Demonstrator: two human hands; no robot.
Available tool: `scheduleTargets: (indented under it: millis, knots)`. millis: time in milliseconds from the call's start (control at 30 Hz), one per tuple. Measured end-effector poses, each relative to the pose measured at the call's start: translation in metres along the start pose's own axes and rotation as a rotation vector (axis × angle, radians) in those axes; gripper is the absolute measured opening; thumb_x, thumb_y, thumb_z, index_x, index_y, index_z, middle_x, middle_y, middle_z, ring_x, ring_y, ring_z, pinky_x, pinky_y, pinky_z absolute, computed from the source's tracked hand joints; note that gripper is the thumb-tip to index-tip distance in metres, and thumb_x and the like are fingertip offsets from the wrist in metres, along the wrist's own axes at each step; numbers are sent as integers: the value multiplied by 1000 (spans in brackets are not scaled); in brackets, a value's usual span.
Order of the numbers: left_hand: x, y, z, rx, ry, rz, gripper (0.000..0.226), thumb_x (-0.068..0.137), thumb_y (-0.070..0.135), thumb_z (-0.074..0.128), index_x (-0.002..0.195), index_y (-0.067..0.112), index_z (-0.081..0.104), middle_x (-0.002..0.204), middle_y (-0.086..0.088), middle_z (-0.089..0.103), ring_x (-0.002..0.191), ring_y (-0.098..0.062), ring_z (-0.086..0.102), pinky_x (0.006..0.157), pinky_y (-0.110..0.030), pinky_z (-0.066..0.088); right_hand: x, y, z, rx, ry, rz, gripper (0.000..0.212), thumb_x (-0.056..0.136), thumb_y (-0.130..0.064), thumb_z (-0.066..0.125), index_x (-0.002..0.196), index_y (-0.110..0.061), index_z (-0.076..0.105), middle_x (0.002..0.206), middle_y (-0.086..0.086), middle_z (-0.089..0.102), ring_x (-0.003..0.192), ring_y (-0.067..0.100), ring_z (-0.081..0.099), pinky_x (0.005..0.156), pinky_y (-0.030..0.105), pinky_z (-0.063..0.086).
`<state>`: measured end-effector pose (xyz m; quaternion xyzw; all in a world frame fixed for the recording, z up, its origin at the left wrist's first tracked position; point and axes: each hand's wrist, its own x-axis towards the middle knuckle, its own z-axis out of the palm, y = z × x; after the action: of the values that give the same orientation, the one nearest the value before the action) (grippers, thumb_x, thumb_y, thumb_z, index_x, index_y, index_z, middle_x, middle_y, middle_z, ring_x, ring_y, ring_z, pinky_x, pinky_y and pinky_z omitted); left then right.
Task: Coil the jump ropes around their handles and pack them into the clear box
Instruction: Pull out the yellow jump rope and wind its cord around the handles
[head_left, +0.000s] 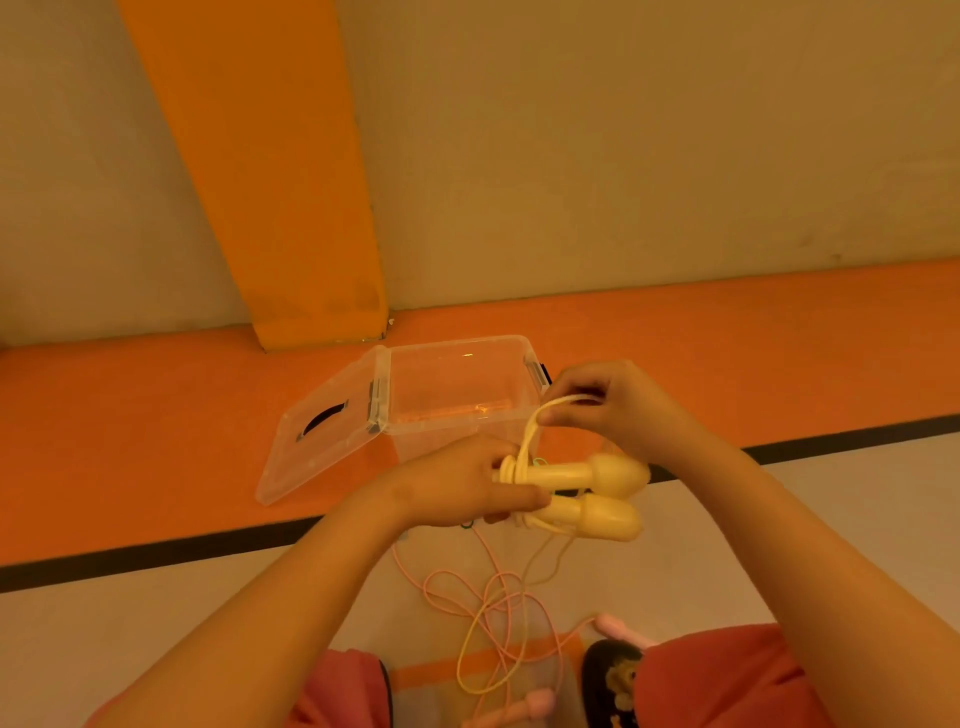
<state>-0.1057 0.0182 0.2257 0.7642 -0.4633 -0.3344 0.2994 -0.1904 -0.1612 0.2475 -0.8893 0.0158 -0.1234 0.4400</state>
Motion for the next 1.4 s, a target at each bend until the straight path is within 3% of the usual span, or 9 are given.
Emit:
scheduleTargets:
  millis: [200,367,567,800,933,1033,1133,1267,1400]
  knots:
    - [-10,3,-20,-427,73,88,7,93,16,55,91,20,60,62,-1,57,45,-9,40,44,-19,26,-5,1,-20,67,-72,82,36,83,12,57,71,-21,66,63,-15,67,62,-5,58,60,11,45]
    - [0,1,-23,-661,269,171,20,97,19,44,80,14,55,57,-4,53,36,-9,25,36,-17,18,-2,1,-15,33,54,79,23,89,-11,62,69,-22,64,50,-7,53,47,4,43,51,18,38]
    - [5,-1,-26,-889,379,177,21,101,20,39,118,13,49,61,-7,48,38,-10,22,38,-19,16,-1,4,-12,-62,46,92,11,86,-27,66,81,-18,68,51,-7,54,44,1,45,48,17,38]
    - [10,-23,-39,-885,591,34,21,100,29,44,100,11,54,60,-3,51,36,-10,25,41,-20,16,-2,2,-5,-445,-17,111,6,85,-32,67,83,-31,62,59,-10,54,52,3,49,50,27,39]
    - [10,-36,-41,-488,696,-138,24,99,30,49,106,8,56,64,-4,56,43,-11,37,38,-20,30,-3,-10,1,-598,-7,-43,13,88,-35,62,97,-26,66,65,-14,53,59,3,46,52,25,32]
    - [11,-35,-28,-166,627,-130,22,97,32,52,101,10,54,65,-1,58,48,-8,45,49,-24,38,-3,-23,8,-661,38,-225,19,89,-36,60,103,-25,68,87,-7,67,75,14,60,59,33,46]
    - [8,-23,-15,-69,409,-73,18,97,33,50,95,15,54,62,3,55,38,4,43,43,-12,34,-3,-23,8,-614,96,-311,20,89,-33,61,102,-21,70,97,-4,69,82,18,63,63,35,48]
    - [-1,-6,-1,-104,125,-37,26,102,30,38,98,13,56,55,8,52,40,3,44,44,-13,35,-1,-14,5,-450,72,-257,11,85,-29,67,89,-20,73,84,-12,64,74,9,60,63,29,45]
    - [-7,5,7,-211,31,-7,42,103,40,26,105,14,59,52,9,52,48,-7,43,42,-14,33,-2,-7,1,-280,34,-169,12,80,-25,72,83,-13,75,74,-15,60,69,4,56,60,19,40]
